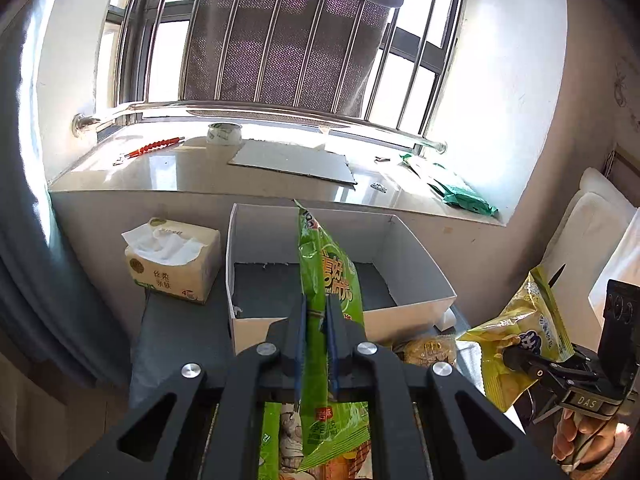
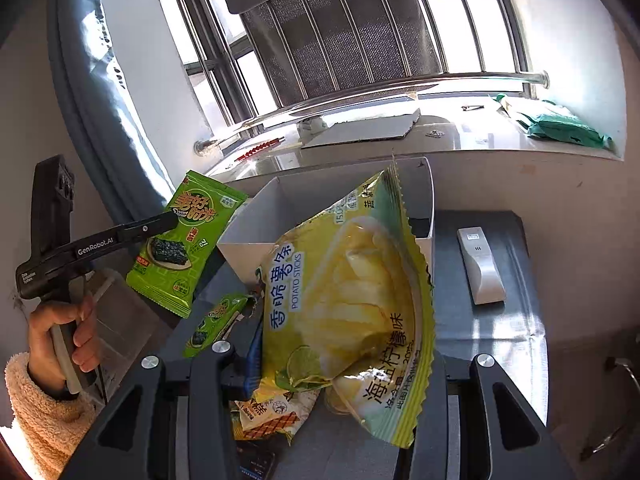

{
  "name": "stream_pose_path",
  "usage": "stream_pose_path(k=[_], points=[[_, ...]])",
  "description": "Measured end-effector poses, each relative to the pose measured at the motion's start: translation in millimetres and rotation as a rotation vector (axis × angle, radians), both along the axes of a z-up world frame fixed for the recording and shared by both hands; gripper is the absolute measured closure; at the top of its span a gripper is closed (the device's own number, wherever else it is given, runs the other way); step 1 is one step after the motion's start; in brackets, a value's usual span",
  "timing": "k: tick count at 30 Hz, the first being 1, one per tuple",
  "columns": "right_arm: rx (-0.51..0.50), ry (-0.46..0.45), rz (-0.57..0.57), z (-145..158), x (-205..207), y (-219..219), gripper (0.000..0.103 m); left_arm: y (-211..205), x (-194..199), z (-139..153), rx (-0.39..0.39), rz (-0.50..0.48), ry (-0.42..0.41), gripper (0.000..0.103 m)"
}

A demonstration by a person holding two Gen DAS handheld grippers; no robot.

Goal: Organize snacks
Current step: 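Carry both bags into the white box and open both grippers, then withdraw both tools from the box back over the snack pile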

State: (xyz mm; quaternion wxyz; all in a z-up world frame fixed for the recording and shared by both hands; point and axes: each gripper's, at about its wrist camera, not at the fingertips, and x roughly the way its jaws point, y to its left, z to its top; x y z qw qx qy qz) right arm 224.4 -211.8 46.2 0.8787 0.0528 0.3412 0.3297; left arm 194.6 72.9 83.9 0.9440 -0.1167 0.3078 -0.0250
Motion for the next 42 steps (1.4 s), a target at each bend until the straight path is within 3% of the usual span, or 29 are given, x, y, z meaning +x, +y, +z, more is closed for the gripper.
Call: stream_pose_path(k=[5, 9, 13, 14, 15, 16, 17, 18, 19, 20, 27, 32, 37, 42], points=[[-0.063, 0.041, -0.018, 13, 87, 39, 0.056, 12, 78, 3, 0.012, 0.031, 0.035, 0.093], [-0.142, 0.136, -0.021, -7, 148, 69, 0.056, 18, 133, -23, 0.029, 0.041, 0.122, 0.093], [-0.219, 0.185, -0.031, -33, 178, 84, 0.054, 21, 168, -56, 0.083, 0.043, 0.234, 0.087], [-0.236, 0.191, -0.043, -37, 182, 85, 0.050, 21, 172, -63, 0.103, 0.046, 0.264, 0.080], [-0.254, 0.195, -0.056, -40, 185, 84, 0.038, 20, 175, -70, 0.119, 0.054, 0.295, 0.071], [-0.250, 0.181, -0.074, -40, 185, 81, 0.028, 20, 174, -75, 0.129, 0.060, 0.309, 0.048], [-0.230, 0.160, -0.087, -37, 184, 77, 0.005, 21, 171, -75, 0.130, 0.062, 0.294, 0.027], [-0.201, 0.146, -0.089, -34, 183, 72, 0.000, 21, 166, -74, 0.117, 0.055, 0.272, 0.018], [-0.173, 0.143, -0.092, -30, 180, 67, 0.000, 20, 162, -73, 0.093, 0.037, 0.257, 0.006], [-0.155, 0.149, -0.097, -27, 179, 64, 0.000, 19, 158, -69, 0.104, 0.054, 0.247, 0.000], [-0.119, 0.015, -0.079, 11, 139, 48, 0.000, 11, 111, -23, 0.182, 0.052, 0.110, 0.000], [-0.090, -0.057, -0.036, 25, 75, 29, 0.000, 13, 40, -1, 0.130, 0.041, 0.003, 0.000], [-0.058, -0.067, -0.007, 8, 13, 8, 0.000, 1, -27, -19, 0.152, 0.018, 0.003, 0.000], [-0.092, -0.064, -0.078, -31, -42, -18, 0.000, -2, -86, -61, 0.058, 0.025, 0.024, 0.000]])
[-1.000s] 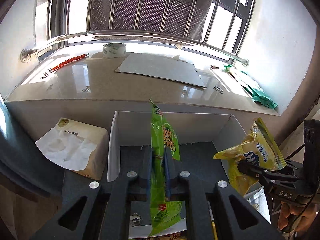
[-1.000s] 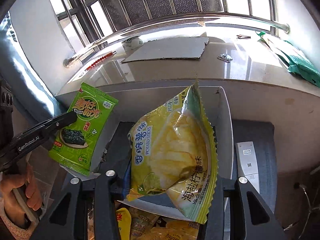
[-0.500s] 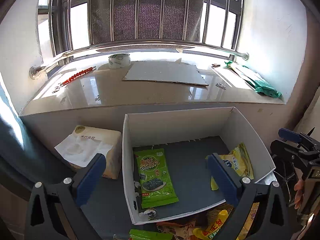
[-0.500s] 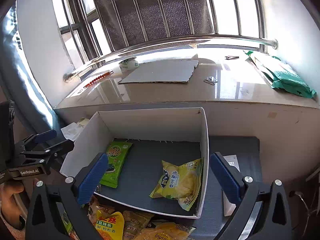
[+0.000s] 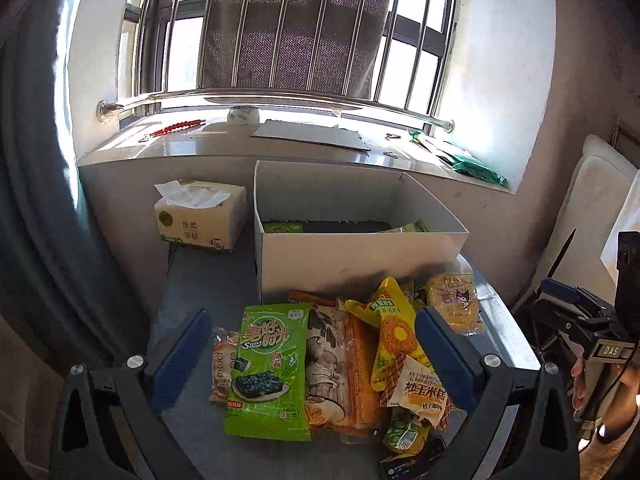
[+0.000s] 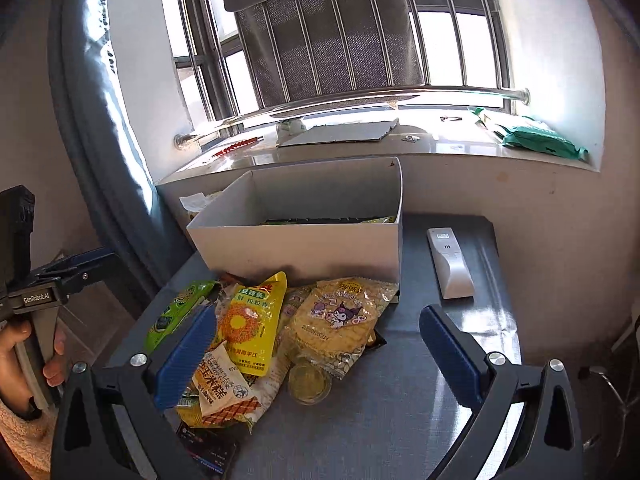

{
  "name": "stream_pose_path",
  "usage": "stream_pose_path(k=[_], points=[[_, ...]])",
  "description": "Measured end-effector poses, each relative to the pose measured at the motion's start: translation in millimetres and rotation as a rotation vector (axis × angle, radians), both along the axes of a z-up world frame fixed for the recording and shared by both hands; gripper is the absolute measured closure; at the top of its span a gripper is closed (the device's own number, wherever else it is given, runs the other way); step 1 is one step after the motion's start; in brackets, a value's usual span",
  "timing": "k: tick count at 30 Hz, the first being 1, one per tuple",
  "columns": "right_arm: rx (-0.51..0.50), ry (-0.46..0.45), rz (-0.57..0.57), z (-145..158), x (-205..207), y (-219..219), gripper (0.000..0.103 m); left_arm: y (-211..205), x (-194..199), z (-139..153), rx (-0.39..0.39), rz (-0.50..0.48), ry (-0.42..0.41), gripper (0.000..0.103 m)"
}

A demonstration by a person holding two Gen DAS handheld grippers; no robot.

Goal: Organize snacks
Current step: 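Withdraw both tools from the box back over the snack pile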

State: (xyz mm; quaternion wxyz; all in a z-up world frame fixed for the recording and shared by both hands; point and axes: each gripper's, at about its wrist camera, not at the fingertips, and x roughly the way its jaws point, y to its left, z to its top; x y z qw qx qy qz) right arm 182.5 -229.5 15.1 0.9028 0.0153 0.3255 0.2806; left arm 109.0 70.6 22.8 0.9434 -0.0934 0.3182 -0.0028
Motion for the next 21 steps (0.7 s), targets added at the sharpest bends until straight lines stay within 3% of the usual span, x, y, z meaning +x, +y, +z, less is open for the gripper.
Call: stream_pose_path(k=[3, 5, 9, 21], points=[[-0.009, 0.057, -0.036, -29, -26, -13, 0.000, -6, -33, -31, -0.034, 0.031, 0.028, 0.000], [-0.019, 0.076, -0.057, -43, -43, -20, 0.000, -14, -51, -46, -0.007, 0.057, 0.043, 0.000], [-0.069, 0.085, -0.081, -58, -66, -28, 0.000, -23, -74, -68, -0.029, 0.039, 0.086, 0.000], [-0.120, 0.034, -0.068, -51, -83, -18, 0.000, -22, -83, -60, -0.069, 0.052, 0.052, 0.000]])
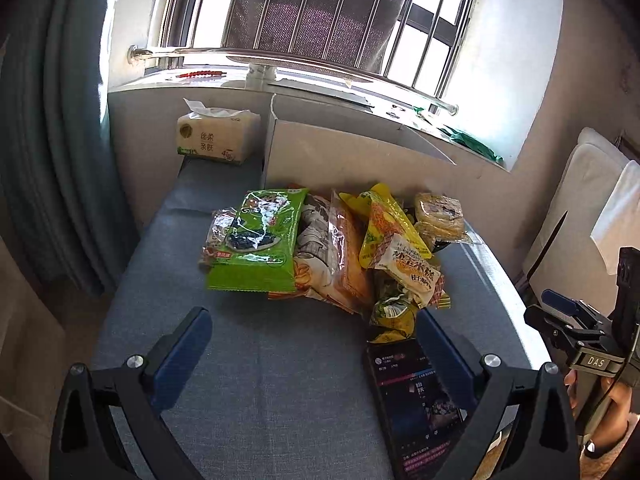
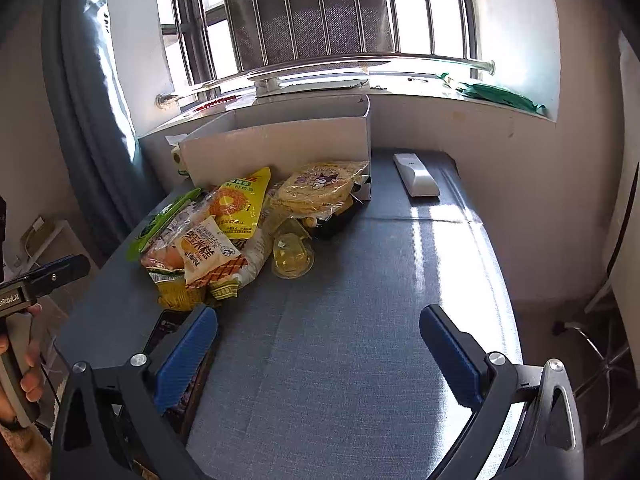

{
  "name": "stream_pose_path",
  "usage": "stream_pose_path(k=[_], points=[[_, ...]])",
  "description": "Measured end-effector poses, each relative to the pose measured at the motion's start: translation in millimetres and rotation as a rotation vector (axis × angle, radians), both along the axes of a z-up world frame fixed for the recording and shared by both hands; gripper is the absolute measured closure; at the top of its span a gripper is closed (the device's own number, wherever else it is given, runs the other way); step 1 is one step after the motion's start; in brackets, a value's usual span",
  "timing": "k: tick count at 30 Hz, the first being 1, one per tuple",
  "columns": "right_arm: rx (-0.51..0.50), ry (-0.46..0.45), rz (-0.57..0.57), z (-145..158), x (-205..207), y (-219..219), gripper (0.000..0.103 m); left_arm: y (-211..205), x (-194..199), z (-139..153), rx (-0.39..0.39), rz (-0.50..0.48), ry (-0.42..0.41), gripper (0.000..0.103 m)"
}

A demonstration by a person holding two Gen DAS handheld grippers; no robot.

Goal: Organize snacks
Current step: 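Withdraw both tools from the box back over the snack pile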

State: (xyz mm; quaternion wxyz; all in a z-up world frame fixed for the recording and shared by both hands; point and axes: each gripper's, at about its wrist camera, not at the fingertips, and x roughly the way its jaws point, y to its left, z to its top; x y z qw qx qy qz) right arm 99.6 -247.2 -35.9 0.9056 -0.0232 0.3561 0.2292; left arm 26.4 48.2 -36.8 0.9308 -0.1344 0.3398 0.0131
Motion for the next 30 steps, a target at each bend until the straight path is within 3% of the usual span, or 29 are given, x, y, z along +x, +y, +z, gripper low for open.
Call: stream_pose_path(k=[30], points=[[-0.026, -0.033, 0.031, 6, -4, 14, 0.000, 4, -5, 2, -0.008, 0.013, -0.006, 0.000]])
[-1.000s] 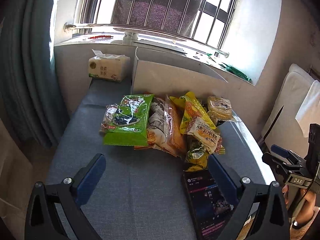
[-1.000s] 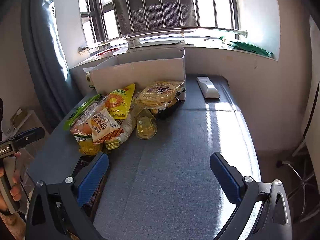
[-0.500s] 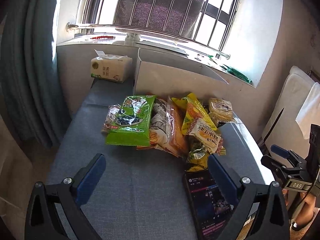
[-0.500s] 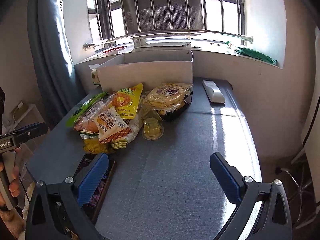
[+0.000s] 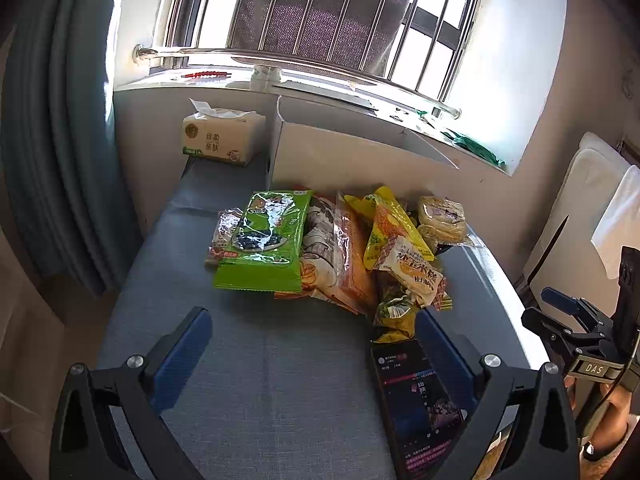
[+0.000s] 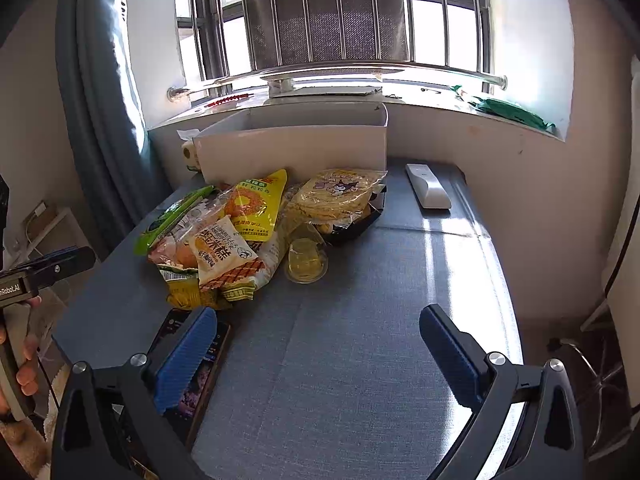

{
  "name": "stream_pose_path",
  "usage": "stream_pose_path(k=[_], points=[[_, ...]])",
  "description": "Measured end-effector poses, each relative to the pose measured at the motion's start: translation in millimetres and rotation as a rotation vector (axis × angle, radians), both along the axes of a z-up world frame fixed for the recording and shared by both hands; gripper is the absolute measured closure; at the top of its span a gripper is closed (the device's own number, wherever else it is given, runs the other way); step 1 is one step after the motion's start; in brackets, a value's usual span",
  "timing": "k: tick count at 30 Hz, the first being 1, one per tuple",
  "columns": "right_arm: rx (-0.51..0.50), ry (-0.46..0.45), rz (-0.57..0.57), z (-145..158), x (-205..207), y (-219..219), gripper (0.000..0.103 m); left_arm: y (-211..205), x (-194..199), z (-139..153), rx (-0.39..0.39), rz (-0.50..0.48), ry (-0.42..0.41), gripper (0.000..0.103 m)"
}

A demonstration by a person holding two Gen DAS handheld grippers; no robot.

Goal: Organize snacks
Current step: 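Withdraw both tools from the box back over the snack pile, then grasp the Lay's puff bag with the right gripper while the left grasps another seaweed pack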

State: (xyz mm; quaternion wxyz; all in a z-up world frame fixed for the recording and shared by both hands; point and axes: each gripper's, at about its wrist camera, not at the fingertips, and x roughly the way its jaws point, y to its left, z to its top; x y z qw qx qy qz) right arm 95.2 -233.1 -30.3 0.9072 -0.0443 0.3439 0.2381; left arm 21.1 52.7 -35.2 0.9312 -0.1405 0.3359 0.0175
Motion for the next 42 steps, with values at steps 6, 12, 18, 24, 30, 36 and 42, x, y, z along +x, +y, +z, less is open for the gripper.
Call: stream_pose_path(k=[6, 12, 18, 24, 30, 36, 42], points=[[-0.003, -0.024, 0.004, 9, 23, 10, 0.000, 1, 0, 2, -0.003, 0.004, -0.005, 0.000], [-0.080, -0.017, -0.034, 12, 82, 36, 0.000, 6, -2, 2, -0.012, 0.018, -0.008, 0.000], [-0.149, 0.039, -0.093, 10, 136, 67, 0.000, 14, -4, -1, -0.029, 0.030, -0.010, 0.000], [-0.252, 0.110, -0.119, -15, 168, 97, 0.000, 19, -5, -6, -0.042, 0.032, -0.001, 0.000], [-0.269, 0.134, -0.132, -21, 174, 100, 0.023, 24, -5, -9, -0.056, 0.038, 0.004, 0.000], [-0.215, 0.146, -0.117, -11, 170, 85, 0.025, 25, -3, -10, -0.053, 0.036, 0.004, 0.000], [-0.106, 0.087, -0.115, 23, 144, 55, 0.025, 33, 21, -4, -0.011, 0.009, 0.009, 0.000]])
